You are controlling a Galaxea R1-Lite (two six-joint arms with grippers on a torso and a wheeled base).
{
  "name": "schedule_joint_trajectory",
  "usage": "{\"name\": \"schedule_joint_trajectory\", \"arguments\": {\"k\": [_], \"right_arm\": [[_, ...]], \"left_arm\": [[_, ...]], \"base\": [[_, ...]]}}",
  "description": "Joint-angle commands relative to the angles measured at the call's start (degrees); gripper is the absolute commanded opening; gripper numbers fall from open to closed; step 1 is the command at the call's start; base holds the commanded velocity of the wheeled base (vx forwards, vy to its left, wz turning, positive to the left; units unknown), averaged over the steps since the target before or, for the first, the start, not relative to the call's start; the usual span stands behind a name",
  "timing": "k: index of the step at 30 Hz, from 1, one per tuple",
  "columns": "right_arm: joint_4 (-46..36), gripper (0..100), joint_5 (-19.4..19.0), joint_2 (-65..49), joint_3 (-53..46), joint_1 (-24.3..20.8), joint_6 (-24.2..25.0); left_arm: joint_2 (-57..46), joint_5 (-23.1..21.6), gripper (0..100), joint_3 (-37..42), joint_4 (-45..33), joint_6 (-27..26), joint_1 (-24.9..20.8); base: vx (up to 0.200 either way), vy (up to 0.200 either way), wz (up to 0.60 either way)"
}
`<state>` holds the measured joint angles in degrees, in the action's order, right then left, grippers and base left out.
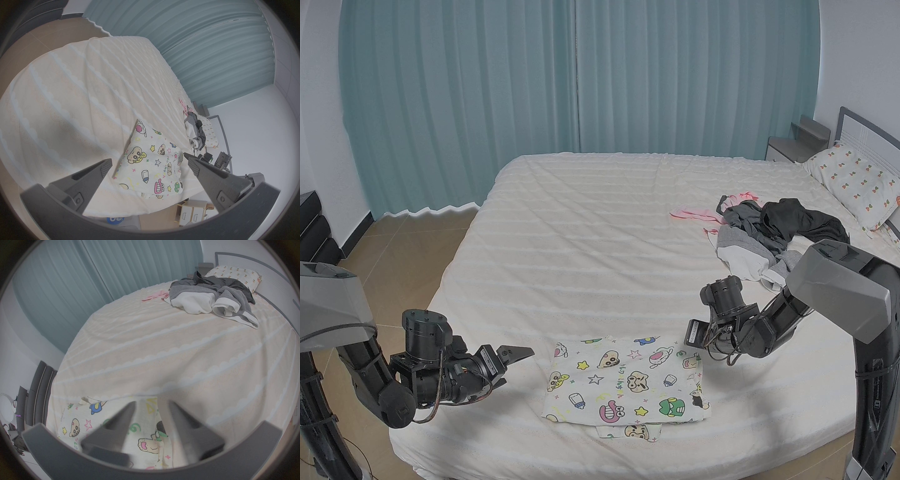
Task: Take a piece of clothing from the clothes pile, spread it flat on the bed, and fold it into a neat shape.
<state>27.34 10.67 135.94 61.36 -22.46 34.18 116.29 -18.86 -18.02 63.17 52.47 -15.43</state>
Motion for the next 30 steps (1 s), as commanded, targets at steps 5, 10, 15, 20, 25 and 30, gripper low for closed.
{"name": "schedule_joint_trajectory", "arguments": {"k": [5,10,15,20,25,30], "right_arm": [[4.8,100,-6.2,-5.1,-10.6,2.4,-1.4],[10.8,100,-9.3,-4.0,-16.8,1.7,-3.9],[16.5,100,-11.5,-0.1,-19.4,0.2,-5.3],[17.6,100,-13.5,1.1,-20.2,-1.1,-5.6],[17.7,100,-15.0,1.5,-20.0,-1.5,-5.1],[17.8,100,-14.8,1.8,-20.0,-1.5,-5.1]], "left_arm": [[0.7,-0.2,100,-0.1,0.2,0.0,-0.2],[0.6,-0.4,100,-0.1,0.2,0.2,-0.2],[1.1,-0.4,100,-0.5,0.2,0.1,-0.1],[3.5,-0.3,100,-1.8,0.5,-1.6,0.0],[5.1,0.0,100,-1.9,1.6,-3.3,0.8],[5.8,0.0,100,-2.2,1.6,-3.5,0.9]], "base": [[0.0,0.0,0.0],[0.0,0.0,0.0],[0.0,0.0,0.0],[0.0,0.04,0.0],[0.0,0.2,0.0],[0.0,0.12,0.0]]}}
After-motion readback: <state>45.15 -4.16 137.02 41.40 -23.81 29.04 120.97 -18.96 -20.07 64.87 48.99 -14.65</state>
